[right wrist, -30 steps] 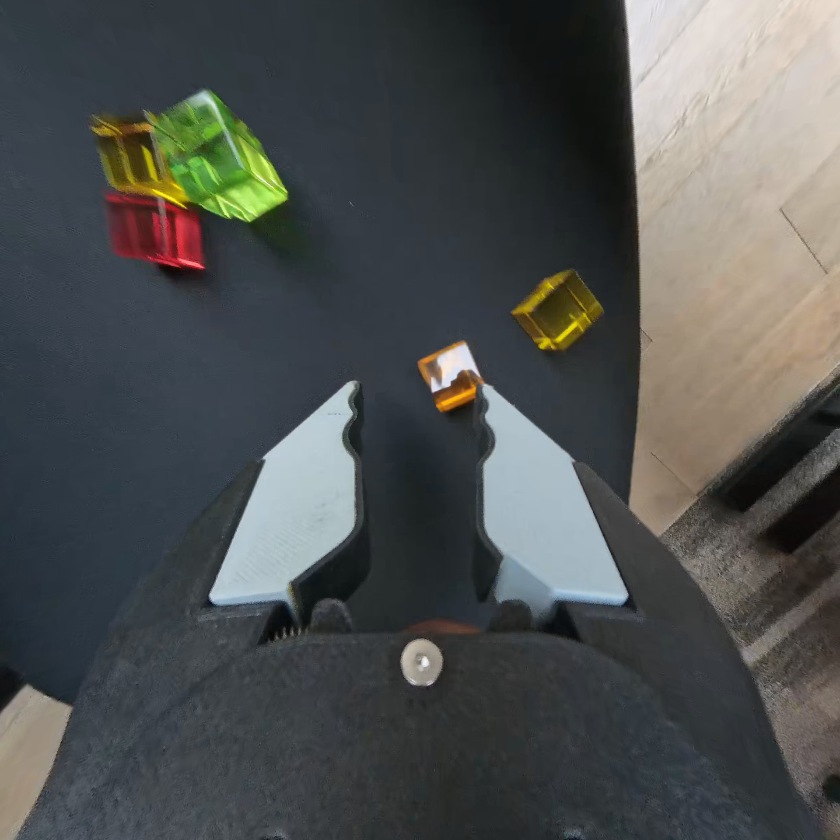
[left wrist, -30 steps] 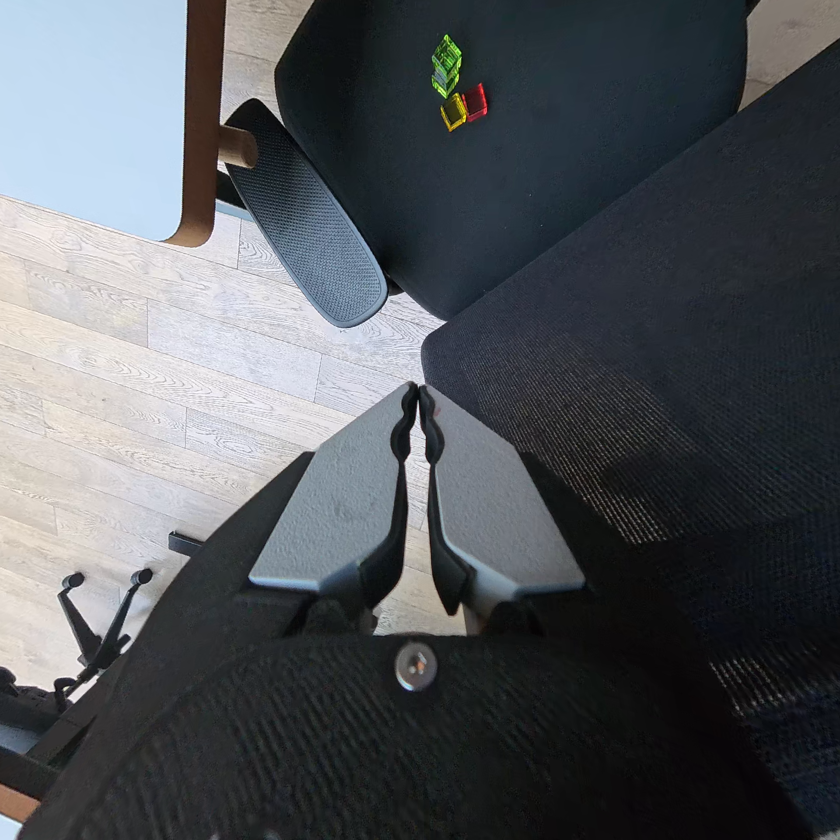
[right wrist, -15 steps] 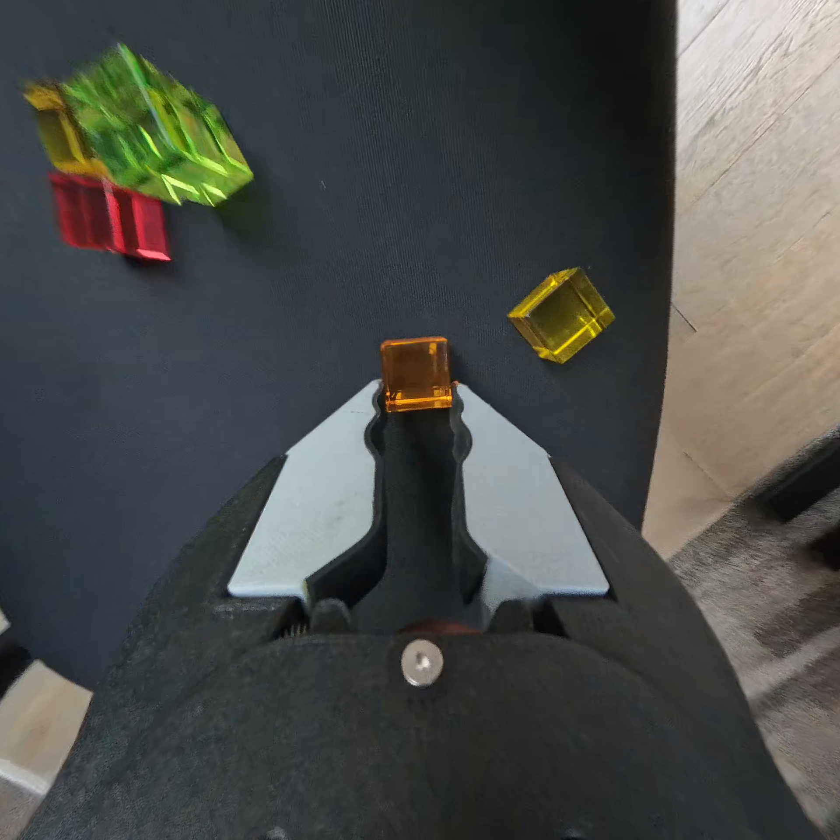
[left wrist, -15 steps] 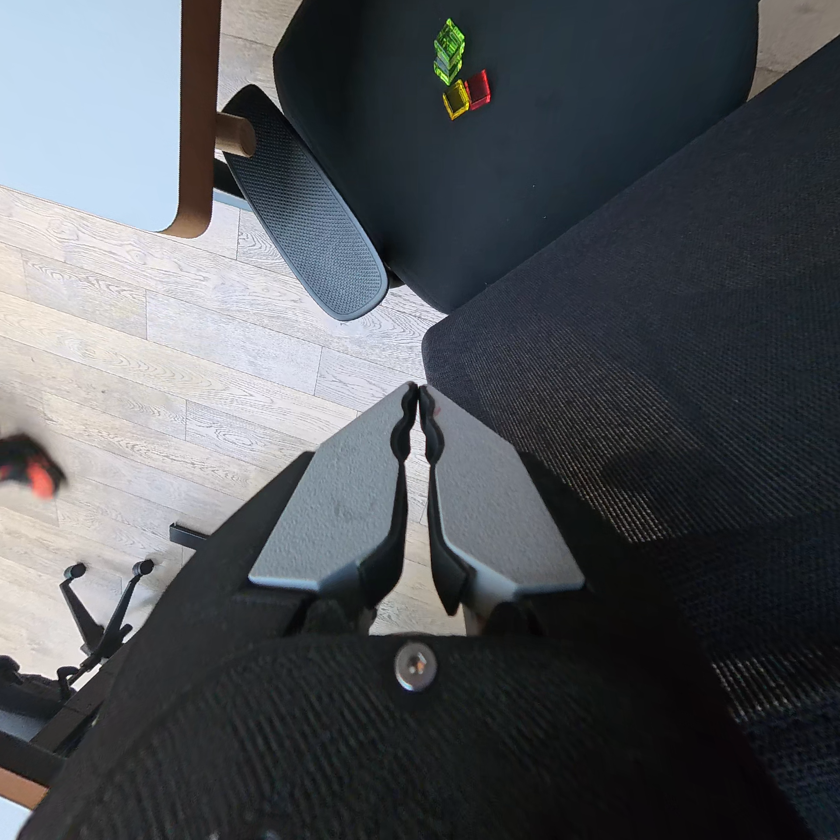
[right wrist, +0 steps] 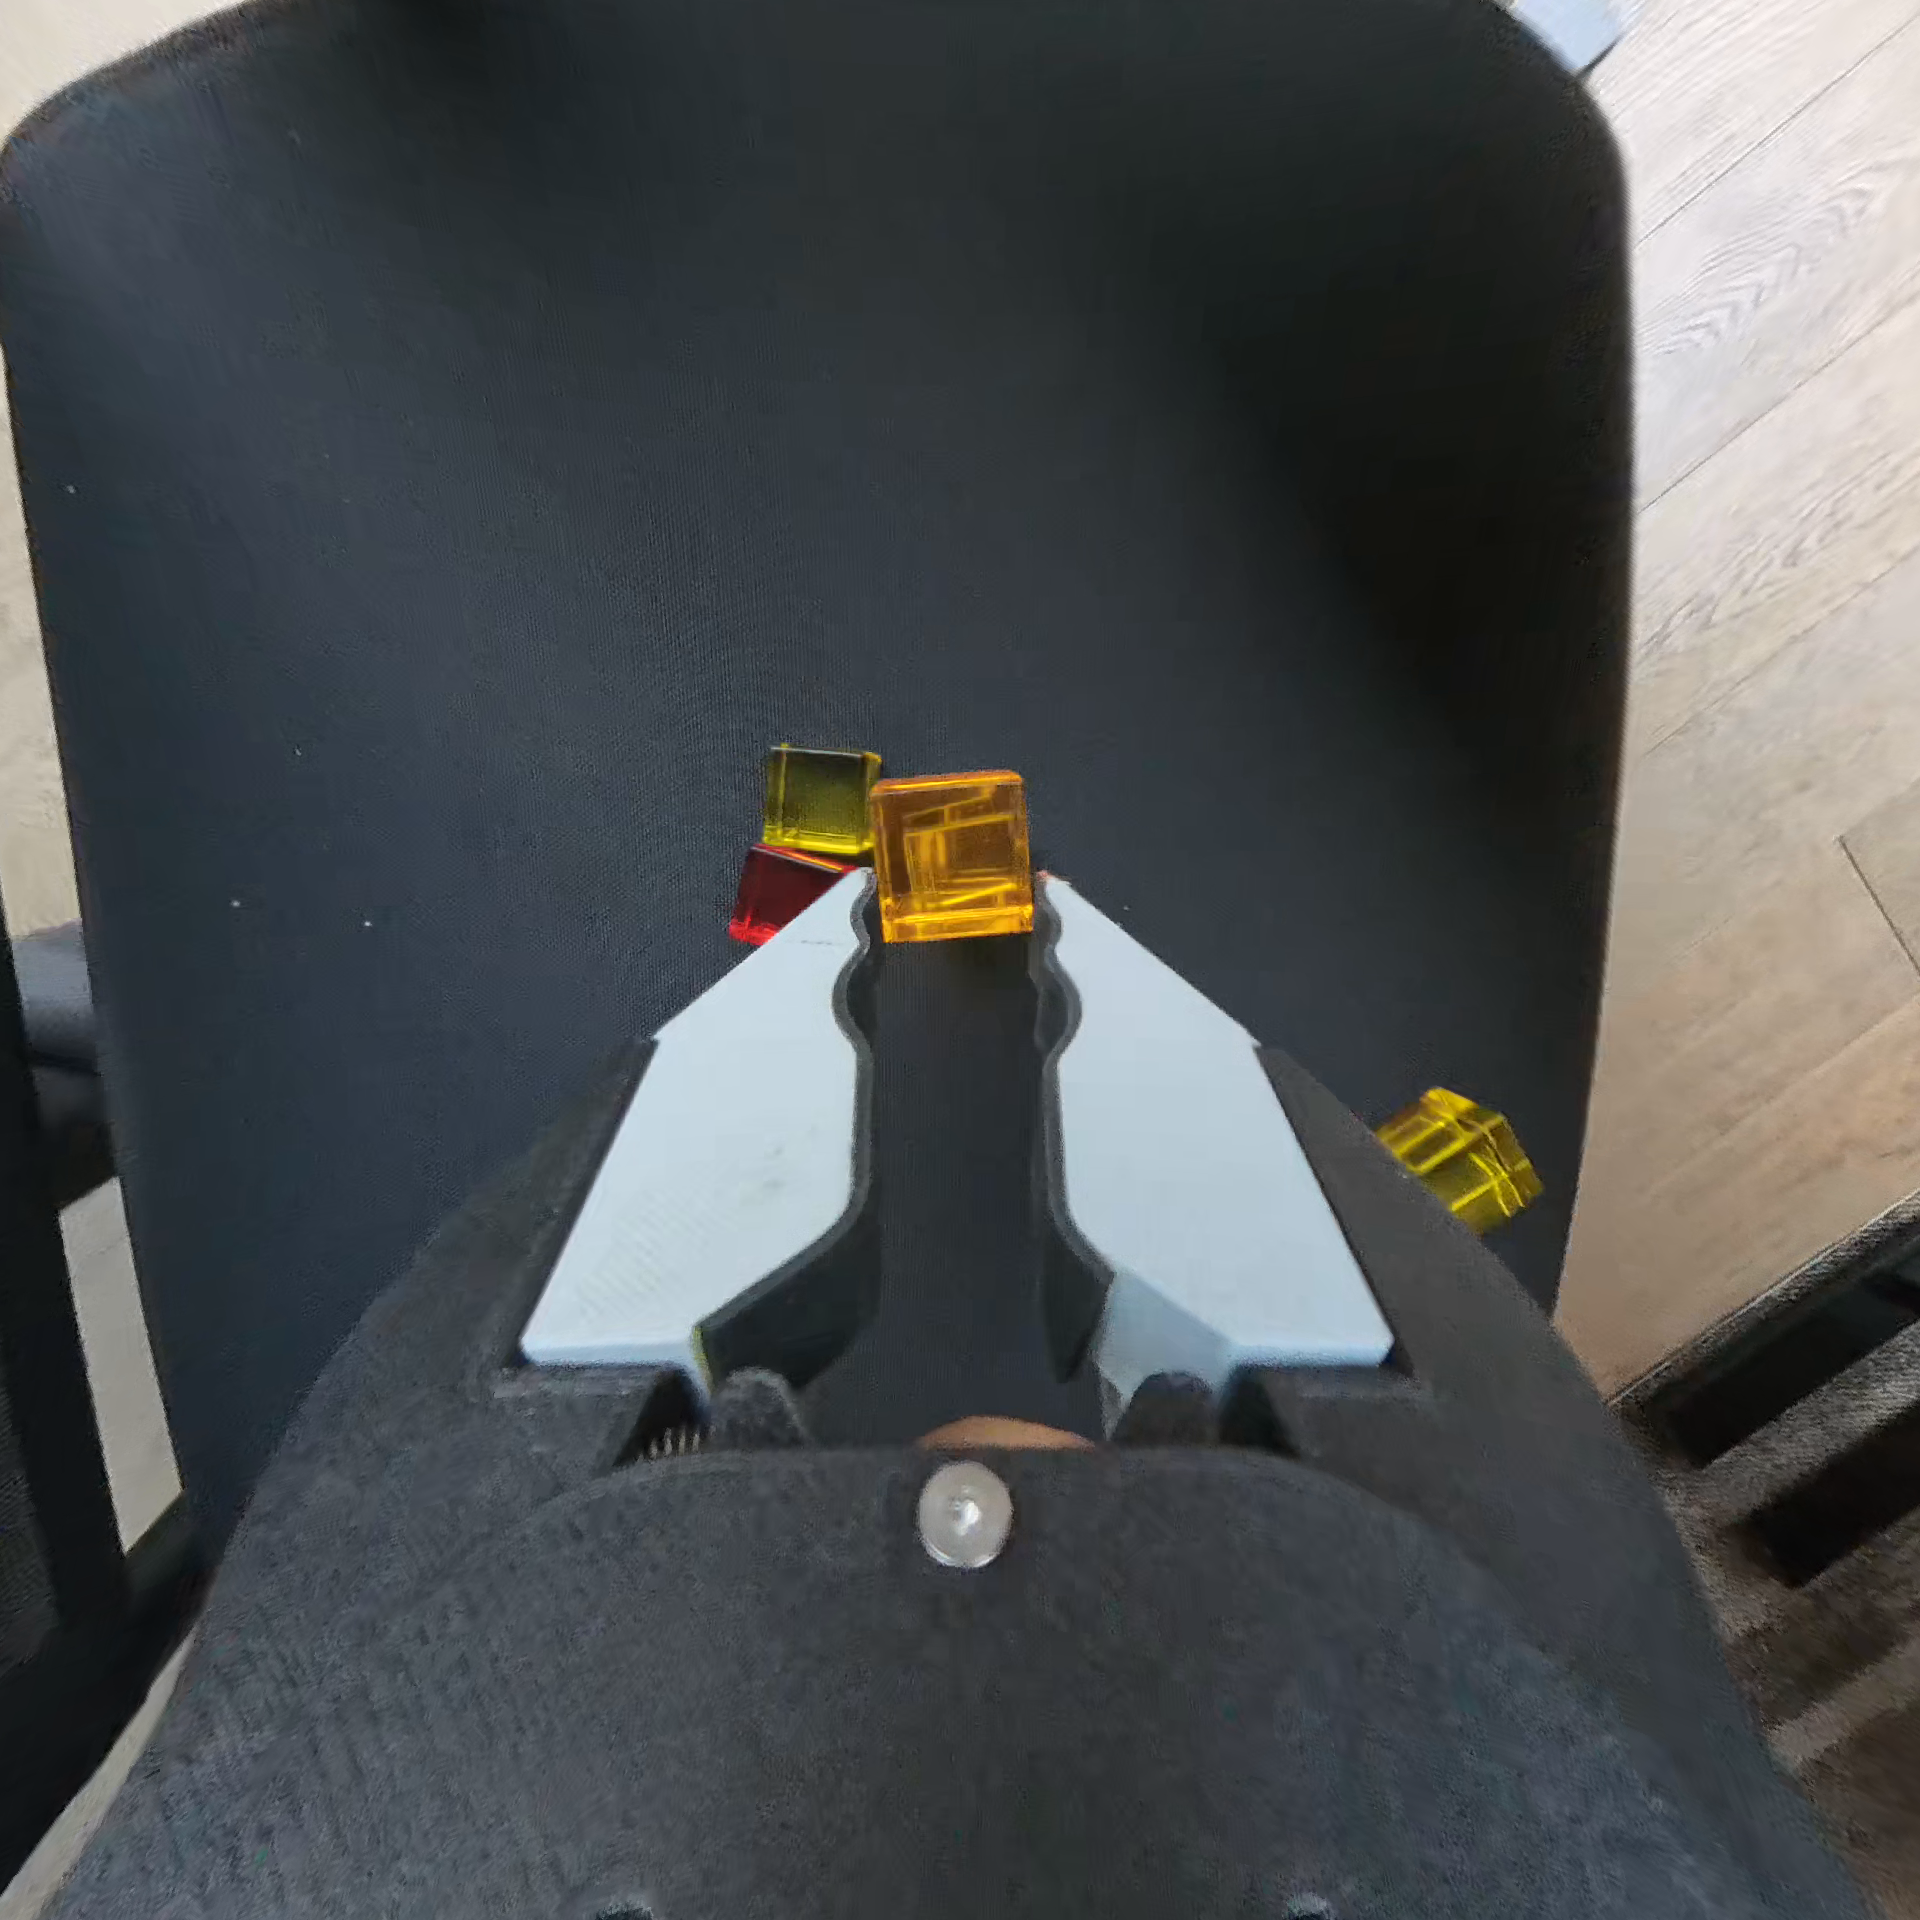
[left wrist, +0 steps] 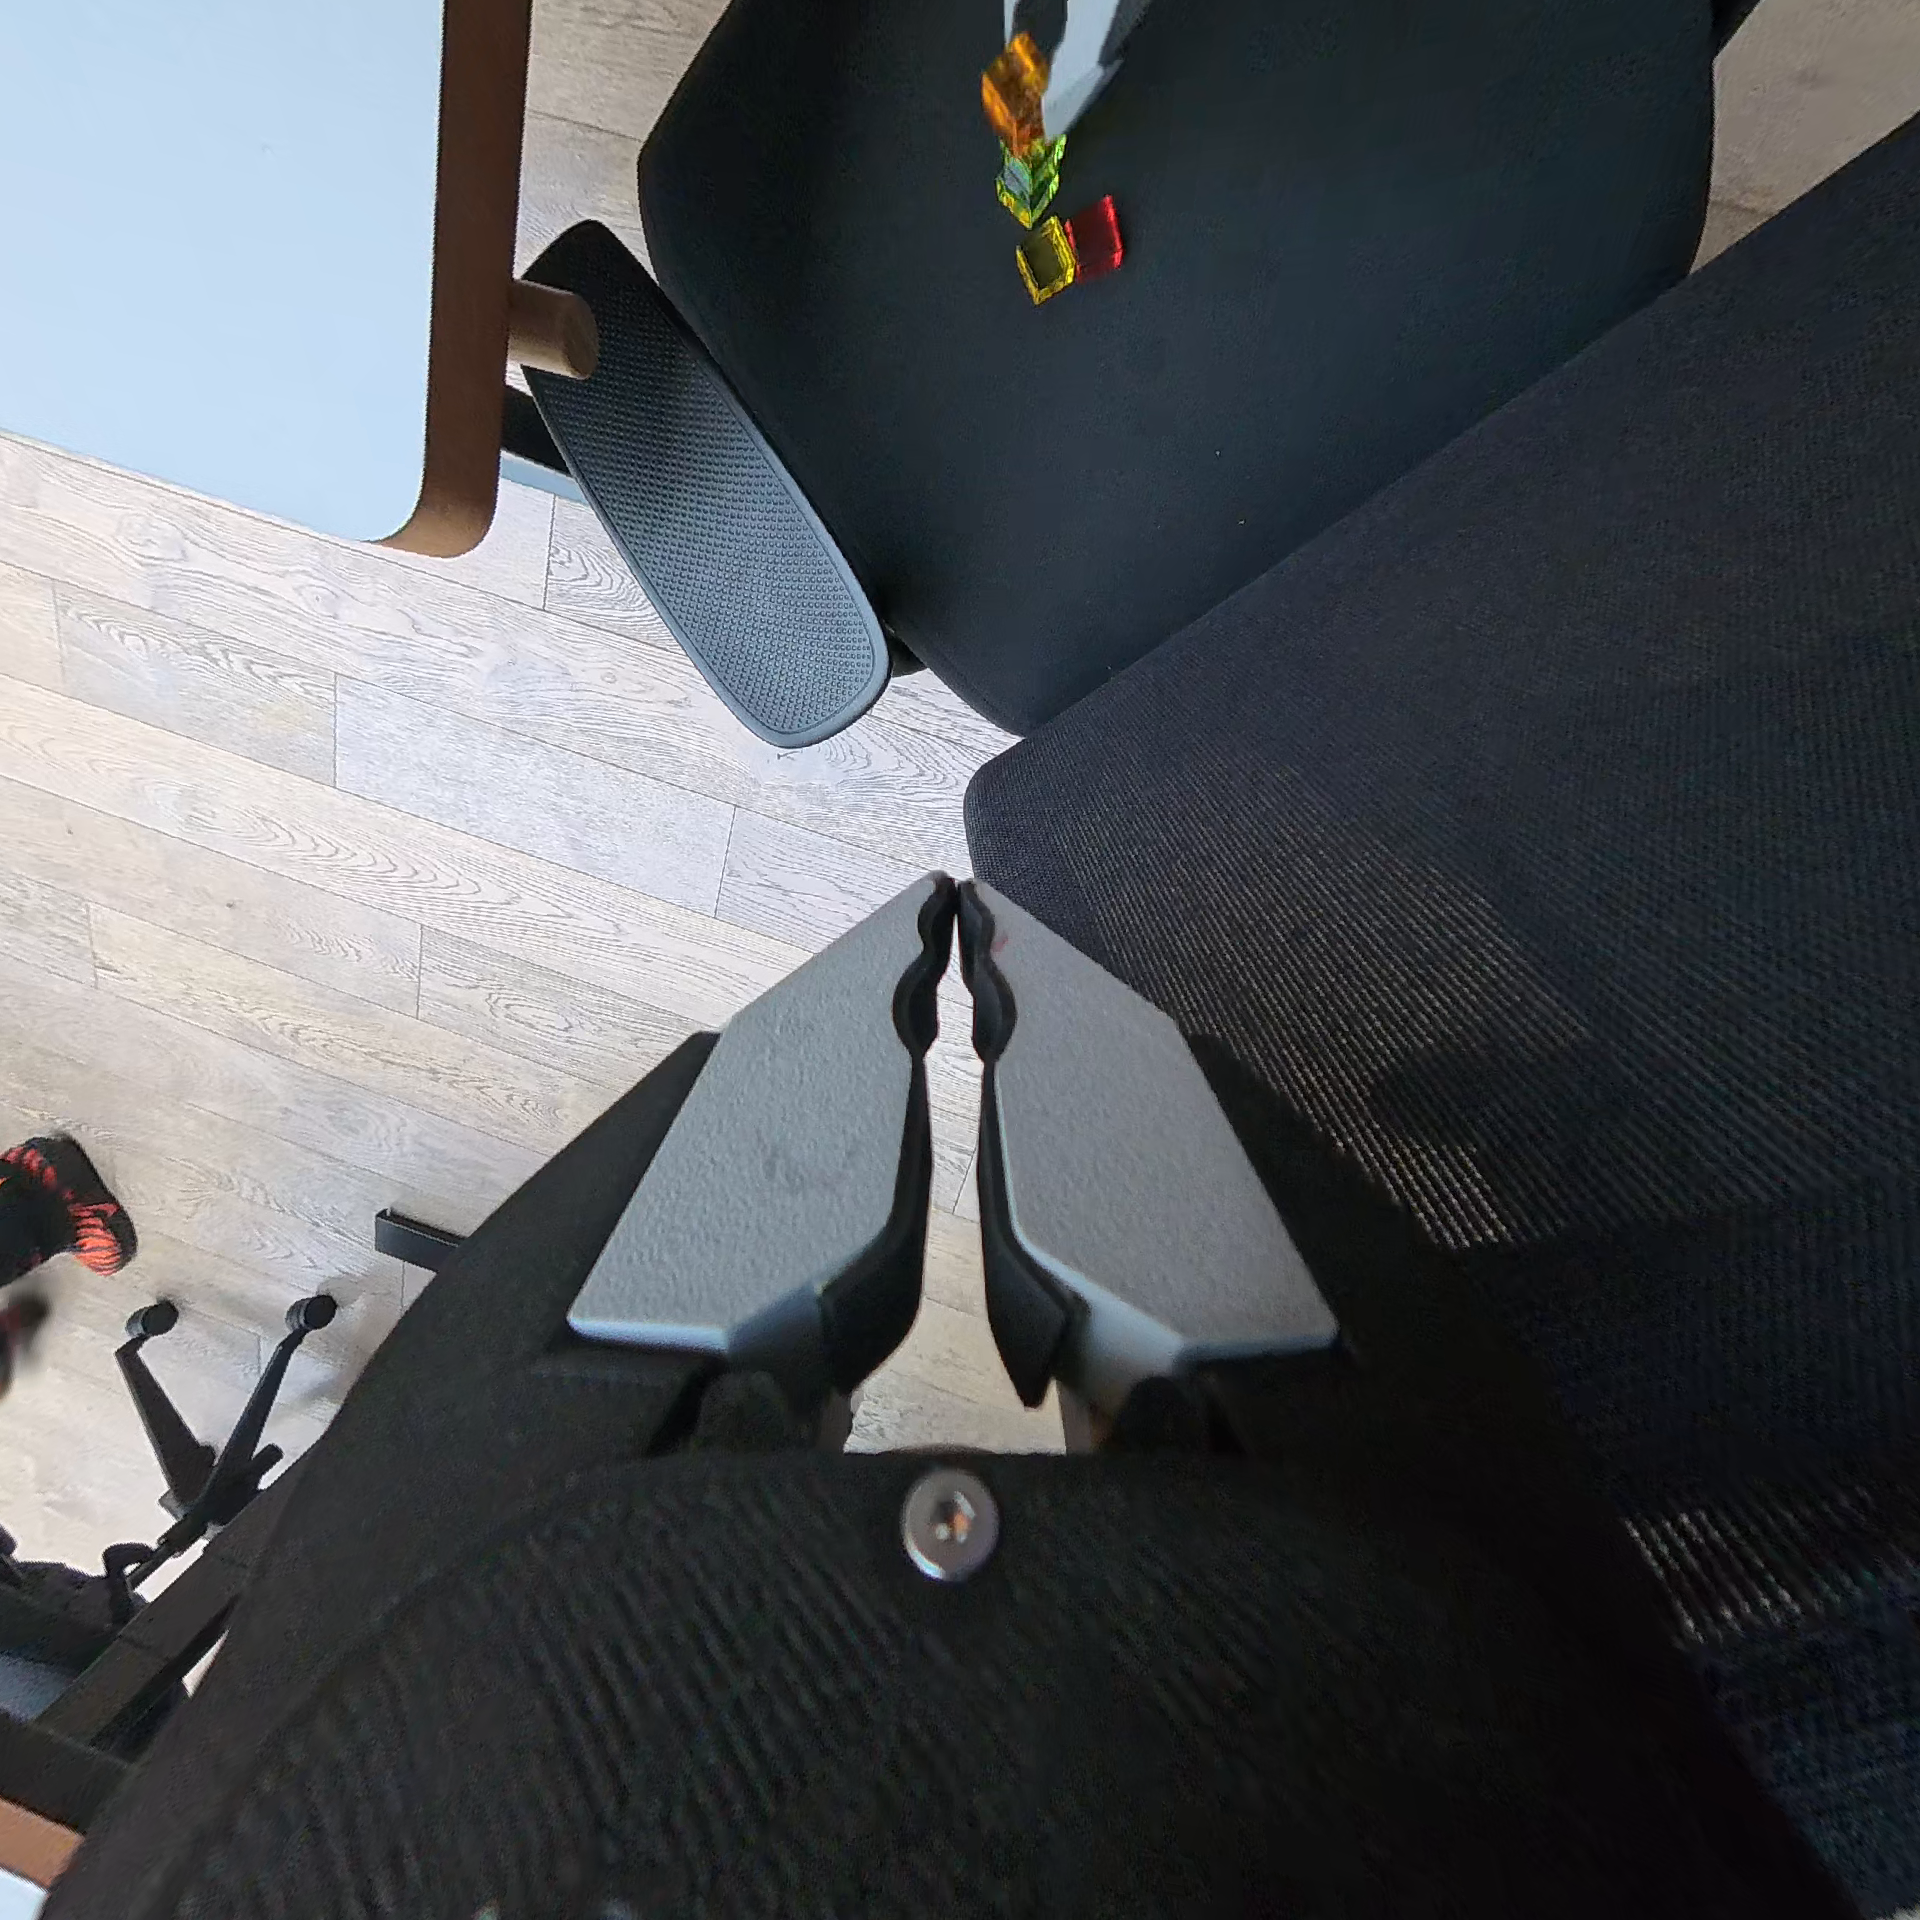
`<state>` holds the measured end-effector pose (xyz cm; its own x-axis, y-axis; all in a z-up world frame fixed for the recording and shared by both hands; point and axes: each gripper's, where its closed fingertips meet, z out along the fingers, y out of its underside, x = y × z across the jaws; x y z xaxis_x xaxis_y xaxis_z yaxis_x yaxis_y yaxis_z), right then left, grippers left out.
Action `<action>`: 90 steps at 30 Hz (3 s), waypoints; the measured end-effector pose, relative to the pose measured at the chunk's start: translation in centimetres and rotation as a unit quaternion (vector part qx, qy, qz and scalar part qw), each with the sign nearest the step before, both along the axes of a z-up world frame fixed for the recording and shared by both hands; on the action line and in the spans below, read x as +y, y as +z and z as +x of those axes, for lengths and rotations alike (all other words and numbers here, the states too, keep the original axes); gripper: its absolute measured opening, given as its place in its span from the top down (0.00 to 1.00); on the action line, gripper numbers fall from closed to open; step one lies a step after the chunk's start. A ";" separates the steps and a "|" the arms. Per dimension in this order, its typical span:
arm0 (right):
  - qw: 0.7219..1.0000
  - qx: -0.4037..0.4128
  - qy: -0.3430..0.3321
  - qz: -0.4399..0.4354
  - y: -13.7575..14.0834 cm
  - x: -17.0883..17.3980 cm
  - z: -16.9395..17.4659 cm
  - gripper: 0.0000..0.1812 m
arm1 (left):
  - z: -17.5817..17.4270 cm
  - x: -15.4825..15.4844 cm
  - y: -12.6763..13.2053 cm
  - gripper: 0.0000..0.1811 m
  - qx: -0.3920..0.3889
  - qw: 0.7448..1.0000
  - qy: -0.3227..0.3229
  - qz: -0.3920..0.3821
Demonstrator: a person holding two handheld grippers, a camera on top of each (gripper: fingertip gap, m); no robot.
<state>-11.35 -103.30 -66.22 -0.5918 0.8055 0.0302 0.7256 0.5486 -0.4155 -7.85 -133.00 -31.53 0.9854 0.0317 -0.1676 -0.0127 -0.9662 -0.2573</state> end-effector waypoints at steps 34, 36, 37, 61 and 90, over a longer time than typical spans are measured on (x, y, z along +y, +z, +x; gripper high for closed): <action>0.996 -0.008 -0.087 -0.010 -7.1 -2.6 3.2 0.86 | -0.1 0.2 0.2 1.00 0.000 1.000 0.008 0.008; 0.995 -0.015 -0.093 -0.023 -7.0 -2.6 3.3 0.86 | -0.1 0.3 0.2 1.00 0.000 1.000 0.008 0.009; 0.995 -0.020 -0.096 -0.030 -6.8 -2.7 3.4 0.86 | -0.1 0.3 0.2 1.00 0.000 1.000 0.008 0.010; 0.997 0.038 -0.069 0.013 0.7 -0.7 -0.8 0.86 | -0.2 0.4 0.3 1.00 -0.003 1.000 0.014 0.015; 0.980 -0.047 -0.179 -0.076 -5.6 -0.1 3.0 0.98 | -0.2 0.5 0.3 1.00 -0.010 1.000 0.015 0.021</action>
